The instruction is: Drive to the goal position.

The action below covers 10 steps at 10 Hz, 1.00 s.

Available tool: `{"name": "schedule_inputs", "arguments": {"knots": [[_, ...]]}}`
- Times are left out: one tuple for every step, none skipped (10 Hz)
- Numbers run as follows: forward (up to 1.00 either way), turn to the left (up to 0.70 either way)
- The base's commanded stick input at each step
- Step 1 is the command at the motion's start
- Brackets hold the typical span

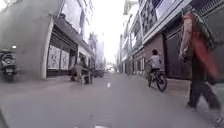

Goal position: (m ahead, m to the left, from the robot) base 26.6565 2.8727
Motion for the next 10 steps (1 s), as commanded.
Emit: {"name": "schedule_inputs", "arguments": {"knots": [[1.0,-0.08],[1.0,0.0],[1.0,0.0],[1.0,0.0],[1.0,0.0],[1.0,0.0],[1.0,0.0],[1.0,0.0],[1.0,0.0],[1.0,0.0]]}}
